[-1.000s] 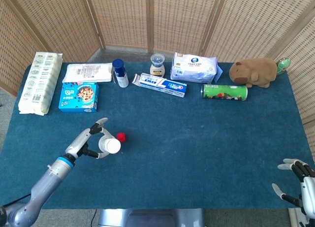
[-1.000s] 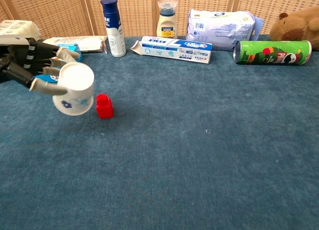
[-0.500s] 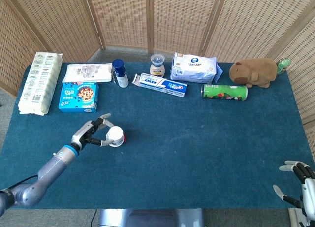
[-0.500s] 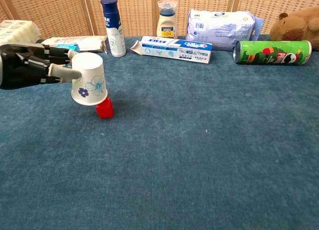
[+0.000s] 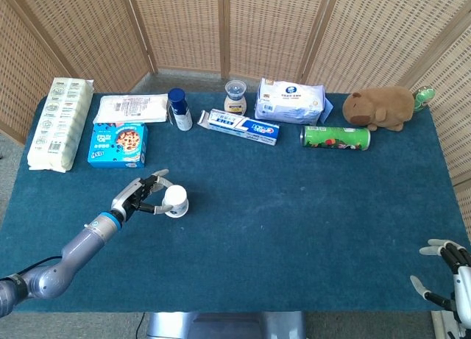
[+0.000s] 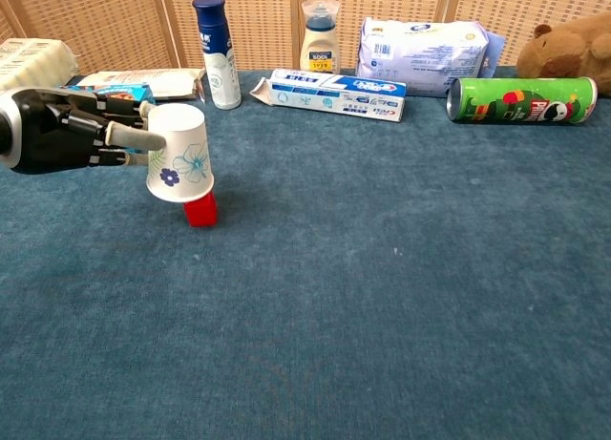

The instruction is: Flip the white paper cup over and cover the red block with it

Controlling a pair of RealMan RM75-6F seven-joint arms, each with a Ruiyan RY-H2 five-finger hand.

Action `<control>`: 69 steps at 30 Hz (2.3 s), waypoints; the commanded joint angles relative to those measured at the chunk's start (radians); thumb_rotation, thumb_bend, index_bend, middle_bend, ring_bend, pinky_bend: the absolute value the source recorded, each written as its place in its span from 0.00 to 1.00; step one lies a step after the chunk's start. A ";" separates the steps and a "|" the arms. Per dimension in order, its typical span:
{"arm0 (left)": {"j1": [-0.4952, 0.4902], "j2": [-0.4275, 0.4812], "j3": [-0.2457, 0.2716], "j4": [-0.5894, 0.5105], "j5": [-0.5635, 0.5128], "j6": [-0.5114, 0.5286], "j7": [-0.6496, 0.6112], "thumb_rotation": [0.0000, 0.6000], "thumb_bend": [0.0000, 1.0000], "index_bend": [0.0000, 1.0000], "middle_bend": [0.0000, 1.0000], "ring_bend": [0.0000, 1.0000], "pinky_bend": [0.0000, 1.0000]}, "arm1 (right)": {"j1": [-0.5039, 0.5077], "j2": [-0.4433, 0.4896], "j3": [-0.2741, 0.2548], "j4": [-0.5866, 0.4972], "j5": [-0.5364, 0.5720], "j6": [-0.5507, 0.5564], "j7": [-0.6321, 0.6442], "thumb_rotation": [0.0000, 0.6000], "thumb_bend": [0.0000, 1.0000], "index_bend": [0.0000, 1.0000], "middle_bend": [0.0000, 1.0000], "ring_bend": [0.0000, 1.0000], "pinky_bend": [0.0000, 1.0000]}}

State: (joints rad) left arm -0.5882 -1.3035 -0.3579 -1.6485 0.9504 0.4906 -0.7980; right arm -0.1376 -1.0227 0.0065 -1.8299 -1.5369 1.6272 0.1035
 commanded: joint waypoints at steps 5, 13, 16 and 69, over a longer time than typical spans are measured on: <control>0.000 -0.010 0.002 0.015 -0.009 -0.006 0.005 0.94 0.23 0.60 0.04 0.00 0.05 | -0.004 0.004 0.000 -0.004 0.000 0.007 -0.003 1.00 0.26 0.38 0.30 0.23 0.29; 0.007 0.000 -0.001 0.004 0.011 -0.021 0.014 0.92 0.18 0.41 0.03 0.00 0.05 | -0.007 0.011 0.000 -0.013 -0.004 0.010 0.020 1.00 0.26 0.38 0.30 0.23 0.29; 0.011 0.006 -0.001 -0.003 0.020 -0.027 0.016 0.92 0.18 0.31 0.02 0.00 0.05 | -0.006 0.011 -0.001 -0.016 -0.008 0.009 0.031 1.00 0.26 0.38 0.30 0.23 0.29; 0.650 0.397 0.444 -0.285 0.715 1.006 0.606 0.93 0.18 0.14 0.00 0.00 0.05 | 0.117 -0.046 -0.009 -0.060 -0.068 -0.151 -0.175 1.00 0.26 0.38 0.31 0.23 0.28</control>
State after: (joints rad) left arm 0.0466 -0.9123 0.0712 -1.9500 1.6510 1.4734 -0.1918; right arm -0.0224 -1.0681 -0.0012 -1.8878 -1.6049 1.4787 -0.0703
